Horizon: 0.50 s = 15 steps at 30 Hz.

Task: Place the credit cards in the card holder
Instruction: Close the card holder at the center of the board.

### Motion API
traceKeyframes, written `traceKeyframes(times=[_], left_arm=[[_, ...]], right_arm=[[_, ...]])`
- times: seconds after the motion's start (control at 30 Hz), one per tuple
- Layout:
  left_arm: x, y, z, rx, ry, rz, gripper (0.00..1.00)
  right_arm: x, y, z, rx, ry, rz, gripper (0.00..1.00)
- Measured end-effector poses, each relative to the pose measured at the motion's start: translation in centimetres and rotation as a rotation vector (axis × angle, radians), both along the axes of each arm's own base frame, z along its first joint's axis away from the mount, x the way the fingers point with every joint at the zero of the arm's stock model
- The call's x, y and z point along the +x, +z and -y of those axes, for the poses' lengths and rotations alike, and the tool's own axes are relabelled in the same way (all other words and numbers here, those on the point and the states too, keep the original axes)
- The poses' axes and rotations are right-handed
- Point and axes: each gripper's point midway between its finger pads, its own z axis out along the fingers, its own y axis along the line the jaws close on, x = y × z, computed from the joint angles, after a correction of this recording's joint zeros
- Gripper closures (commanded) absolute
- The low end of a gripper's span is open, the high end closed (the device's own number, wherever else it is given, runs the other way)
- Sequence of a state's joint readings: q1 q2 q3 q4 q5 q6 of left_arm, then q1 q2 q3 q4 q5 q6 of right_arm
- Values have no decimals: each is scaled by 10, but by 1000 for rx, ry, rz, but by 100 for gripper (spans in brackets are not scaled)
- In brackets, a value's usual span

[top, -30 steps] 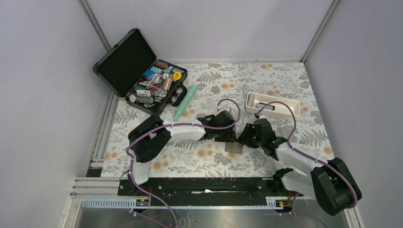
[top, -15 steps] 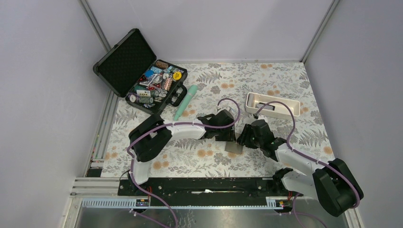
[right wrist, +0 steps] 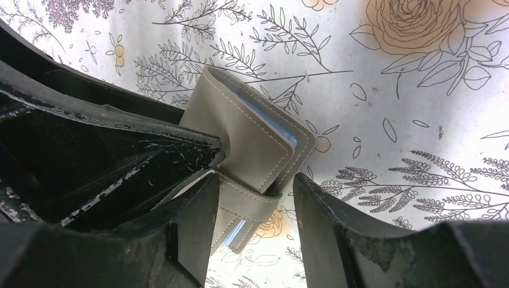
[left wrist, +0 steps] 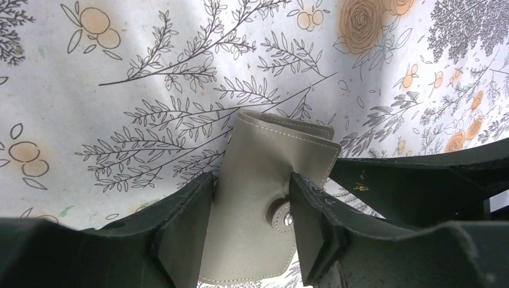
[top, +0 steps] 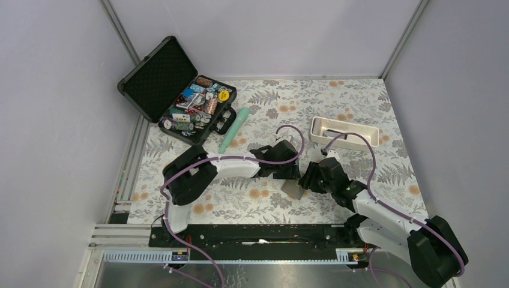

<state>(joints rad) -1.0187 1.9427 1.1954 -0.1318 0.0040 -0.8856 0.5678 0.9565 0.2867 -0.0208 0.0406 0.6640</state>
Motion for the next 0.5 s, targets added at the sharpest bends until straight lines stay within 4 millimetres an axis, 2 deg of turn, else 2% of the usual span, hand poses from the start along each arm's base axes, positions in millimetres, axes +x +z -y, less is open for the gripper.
traceKeyframes(times=[0.13, 0.5], left_arm=[[-1, 2, -2, -4, 4, 12, 44], [-16, 2, -41, 70, 16, -11, 43]], right_arm=[[-3, 0, 1, -4, 1, -5, 42], [-6, -1, 1, 2, 4, -22, 41]])
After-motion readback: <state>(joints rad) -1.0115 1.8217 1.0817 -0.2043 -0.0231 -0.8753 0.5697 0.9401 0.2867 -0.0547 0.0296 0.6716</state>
